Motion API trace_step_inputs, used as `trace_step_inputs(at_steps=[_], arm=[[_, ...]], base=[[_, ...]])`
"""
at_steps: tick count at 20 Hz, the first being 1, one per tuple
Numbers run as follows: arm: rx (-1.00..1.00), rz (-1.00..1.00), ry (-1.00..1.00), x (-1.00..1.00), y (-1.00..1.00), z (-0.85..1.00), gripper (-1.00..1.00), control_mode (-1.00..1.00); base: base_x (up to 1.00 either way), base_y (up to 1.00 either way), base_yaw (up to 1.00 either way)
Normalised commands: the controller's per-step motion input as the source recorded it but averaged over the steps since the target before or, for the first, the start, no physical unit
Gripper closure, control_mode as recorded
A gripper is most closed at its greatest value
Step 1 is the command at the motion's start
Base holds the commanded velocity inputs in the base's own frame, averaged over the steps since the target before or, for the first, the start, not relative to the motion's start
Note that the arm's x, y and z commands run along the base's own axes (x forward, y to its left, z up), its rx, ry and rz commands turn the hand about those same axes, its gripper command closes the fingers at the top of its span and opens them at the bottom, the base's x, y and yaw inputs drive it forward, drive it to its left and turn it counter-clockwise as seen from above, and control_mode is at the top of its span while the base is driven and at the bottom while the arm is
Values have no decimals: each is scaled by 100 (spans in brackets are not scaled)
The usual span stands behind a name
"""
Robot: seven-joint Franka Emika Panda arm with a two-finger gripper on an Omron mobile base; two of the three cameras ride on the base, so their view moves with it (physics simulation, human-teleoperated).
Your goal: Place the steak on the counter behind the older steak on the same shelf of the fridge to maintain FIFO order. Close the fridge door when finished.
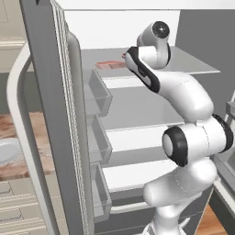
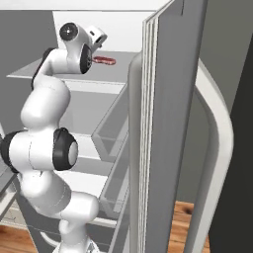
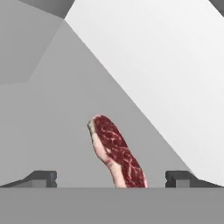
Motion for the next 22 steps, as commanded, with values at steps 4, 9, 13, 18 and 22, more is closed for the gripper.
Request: trace_step_inputs(at_steps=[4, 9, 13, 18, 22], arm=[[0, 0, 0, -99, 7, -1, -100, -100], [0, 0, 0, -98, 3, -3, -100, -100], [5, -1, 0, -100, 0, 0, -100, -100], [4, 0, 0, -100, 0, 0, -100, -100], [3, 0, 0, -100, 0, -1, -100, -100]], base=[[0, 0, 0], [0, 0, 0], [0, 0, 0], [0, 0, 0], [0, 0, 0]])
